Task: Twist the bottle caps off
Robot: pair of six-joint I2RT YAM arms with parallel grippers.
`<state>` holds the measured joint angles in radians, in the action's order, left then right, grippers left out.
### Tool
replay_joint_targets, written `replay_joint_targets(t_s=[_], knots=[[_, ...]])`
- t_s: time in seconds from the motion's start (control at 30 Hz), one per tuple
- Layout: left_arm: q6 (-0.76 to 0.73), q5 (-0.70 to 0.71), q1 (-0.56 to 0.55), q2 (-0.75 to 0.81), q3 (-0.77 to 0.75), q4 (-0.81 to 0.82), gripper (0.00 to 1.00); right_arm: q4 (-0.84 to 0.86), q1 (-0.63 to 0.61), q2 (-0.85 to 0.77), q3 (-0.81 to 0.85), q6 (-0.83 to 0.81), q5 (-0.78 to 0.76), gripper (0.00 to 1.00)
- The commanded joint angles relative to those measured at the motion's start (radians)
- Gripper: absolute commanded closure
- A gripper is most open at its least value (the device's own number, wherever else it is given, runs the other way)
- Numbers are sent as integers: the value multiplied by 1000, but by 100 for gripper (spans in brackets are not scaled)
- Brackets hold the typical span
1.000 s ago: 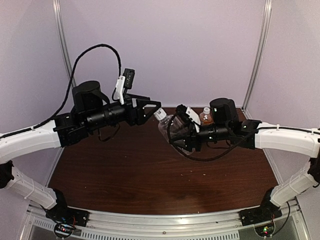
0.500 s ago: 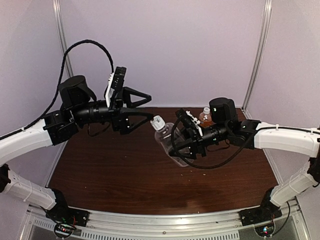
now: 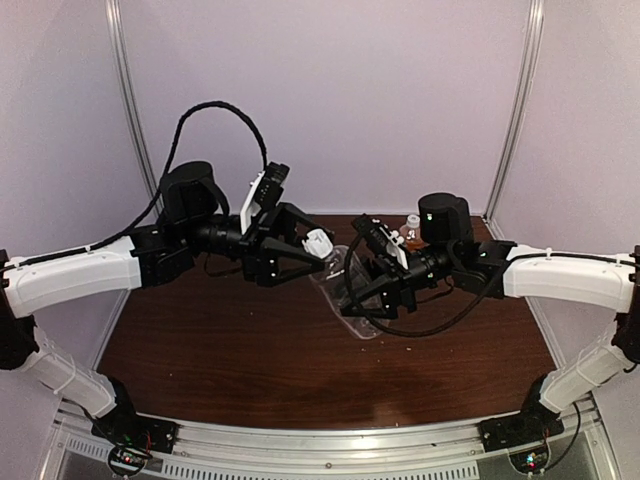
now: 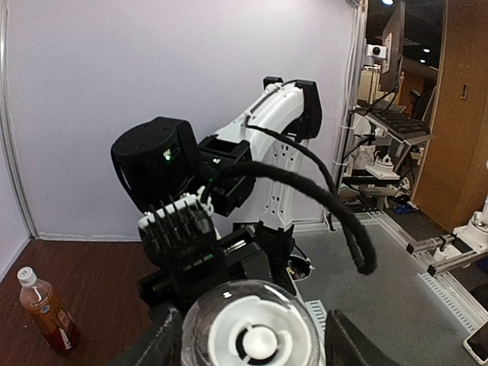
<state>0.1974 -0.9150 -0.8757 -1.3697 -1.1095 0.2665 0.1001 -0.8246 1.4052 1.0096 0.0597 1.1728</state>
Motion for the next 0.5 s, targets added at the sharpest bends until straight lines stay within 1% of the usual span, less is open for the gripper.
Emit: replay_joint_targets(t_s=[0.0,0.27,0.33,0.47], knots=[[36,-71,9,-7,-37,122,37,49,2,8,16,16,38,50],[57,-66,9,-12,-23,153,46,46,2,11,12,14,37,50],[58,-63,9,-13,-22,152,51,43,1,10,12,13,34,50],[59,-46,11,-15,-22,145,64,40,2,8,11,10,24,51]])
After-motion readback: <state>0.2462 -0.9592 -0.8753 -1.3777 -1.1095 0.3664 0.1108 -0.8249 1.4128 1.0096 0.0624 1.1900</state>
